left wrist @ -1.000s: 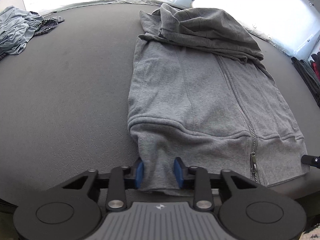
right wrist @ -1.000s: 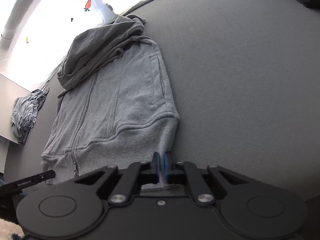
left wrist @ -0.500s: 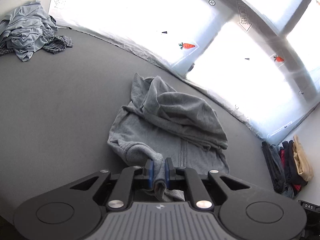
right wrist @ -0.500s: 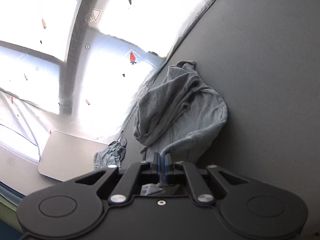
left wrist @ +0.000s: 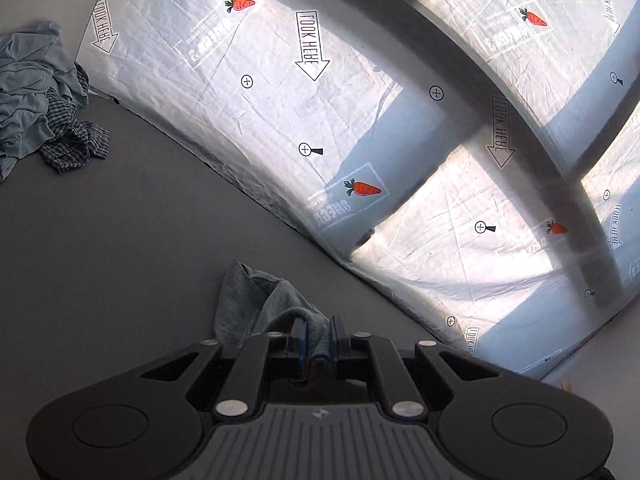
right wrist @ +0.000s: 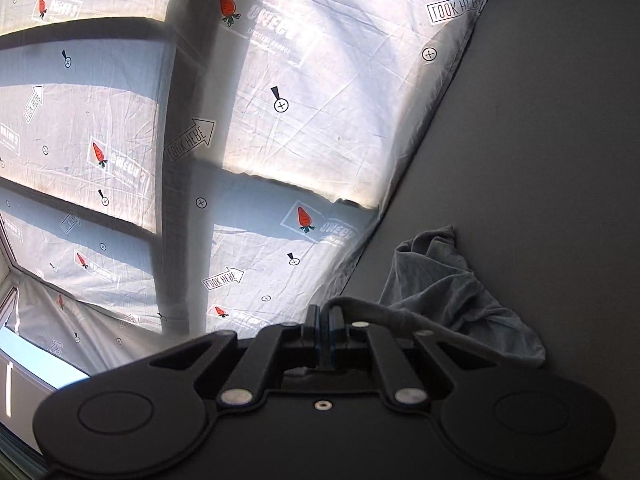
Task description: Fold clothes
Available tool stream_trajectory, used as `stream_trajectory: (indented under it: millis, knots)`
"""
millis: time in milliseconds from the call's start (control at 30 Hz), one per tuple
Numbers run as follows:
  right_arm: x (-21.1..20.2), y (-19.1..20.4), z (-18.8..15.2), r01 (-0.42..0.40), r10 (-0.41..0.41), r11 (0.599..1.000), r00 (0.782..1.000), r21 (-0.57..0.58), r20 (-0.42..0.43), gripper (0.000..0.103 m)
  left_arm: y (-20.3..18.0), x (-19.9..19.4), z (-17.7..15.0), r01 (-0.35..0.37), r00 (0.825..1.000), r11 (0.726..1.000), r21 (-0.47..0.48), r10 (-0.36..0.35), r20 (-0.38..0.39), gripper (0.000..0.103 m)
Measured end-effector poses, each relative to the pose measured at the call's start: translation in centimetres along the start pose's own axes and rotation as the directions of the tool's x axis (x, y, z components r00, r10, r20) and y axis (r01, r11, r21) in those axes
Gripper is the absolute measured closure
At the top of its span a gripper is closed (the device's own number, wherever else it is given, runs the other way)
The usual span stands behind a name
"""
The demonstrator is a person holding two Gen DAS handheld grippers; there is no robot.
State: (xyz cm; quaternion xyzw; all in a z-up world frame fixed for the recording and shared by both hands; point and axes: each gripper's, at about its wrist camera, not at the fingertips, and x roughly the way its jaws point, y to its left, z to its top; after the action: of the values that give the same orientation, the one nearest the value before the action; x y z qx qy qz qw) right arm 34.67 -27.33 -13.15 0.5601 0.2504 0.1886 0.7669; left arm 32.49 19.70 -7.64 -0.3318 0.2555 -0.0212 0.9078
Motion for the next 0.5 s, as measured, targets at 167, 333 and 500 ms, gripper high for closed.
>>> stream_trajectory:
  millis: [167,333,500]
  knots:
    - [5.4,-0.2,2.6,0.019,-0.019,1.000,0.999,0.011,0.028,0.099,1.0,4.5,2.5,0.003,1.000,1.000,-0.023,-0.003,-0.016,0.091]
    - [10.0,0.2,4.8,0.069,-0.069,0.997,0.997,-0.015,0.022,0.099,1.5,8.5,4.8,-0.001,0.999,1.000,-0.013,0.000,-0.035,0.091]
    - [13.5,-0.7,6.6,0.149,-0.149,0.988,0.989,-0.032,0.007,0.099,2.5,12.9,6.4,-0.011,0.997,0.999,-0.041,0.008,-0.071,0.091]
